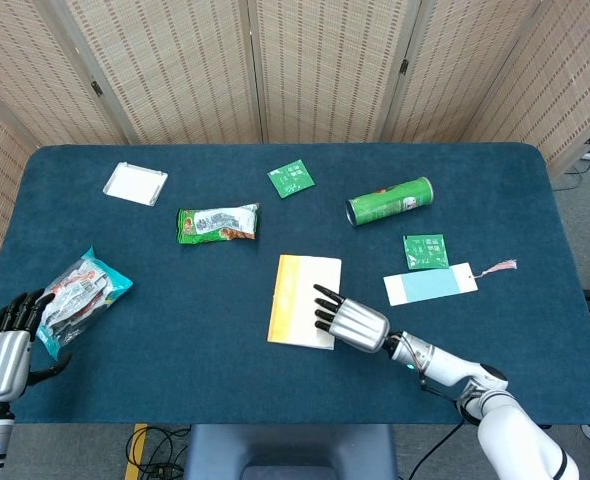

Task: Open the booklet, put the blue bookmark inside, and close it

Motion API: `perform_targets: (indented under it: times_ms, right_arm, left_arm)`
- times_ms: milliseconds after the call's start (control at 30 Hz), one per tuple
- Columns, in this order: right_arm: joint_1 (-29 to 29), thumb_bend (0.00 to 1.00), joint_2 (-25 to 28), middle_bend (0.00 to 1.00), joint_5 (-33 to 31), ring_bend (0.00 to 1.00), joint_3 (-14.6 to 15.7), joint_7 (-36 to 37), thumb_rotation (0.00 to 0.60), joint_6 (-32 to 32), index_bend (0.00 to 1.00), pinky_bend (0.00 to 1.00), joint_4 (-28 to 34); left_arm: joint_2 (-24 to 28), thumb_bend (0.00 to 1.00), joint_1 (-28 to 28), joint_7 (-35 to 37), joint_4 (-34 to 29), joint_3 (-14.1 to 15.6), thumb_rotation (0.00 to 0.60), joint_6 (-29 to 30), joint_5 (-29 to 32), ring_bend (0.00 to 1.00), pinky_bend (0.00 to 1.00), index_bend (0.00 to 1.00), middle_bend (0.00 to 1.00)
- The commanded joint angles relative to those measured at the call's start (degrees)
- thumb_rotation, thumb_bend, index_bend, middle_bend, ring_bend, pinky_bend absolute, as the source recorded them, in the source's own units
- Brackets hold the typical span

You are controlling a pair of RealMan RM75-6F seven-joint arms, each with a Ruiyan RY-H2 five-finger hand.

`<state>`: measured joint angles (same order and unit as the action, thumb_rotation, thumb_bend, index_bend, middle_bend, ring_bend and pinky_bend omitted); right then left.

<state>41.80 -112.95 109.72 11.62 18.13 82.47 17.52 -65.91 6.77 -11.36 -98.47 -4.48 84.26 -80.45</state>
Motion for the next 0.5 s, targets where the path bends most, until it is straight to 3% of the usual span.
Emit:
perform_targets:
  times_ms: [33,500]
  right_arm:
    - [0.41,0.30,-0.51,0.39,-0.20,0.24,0.02,0.23,0.600,0.30,0.46,0.09,-0.60]
    - [3.23,0.45,-2.31,0.42,-1.09,0.26,-0.06,0.98,0.600,0.76,0.51,0.09,-2.95]
  left_arm:
    - [0.06,0.24,0.00,0.17,0.03,-0.07,0.600,0.02,0.04,0.09,0.16,0.15,0.11]
    - [1.04,0.24,-0.13,1.67,-0.48,-0.43,0.600,0.42,-0.13,0.09,0.16,0.15,0.11]
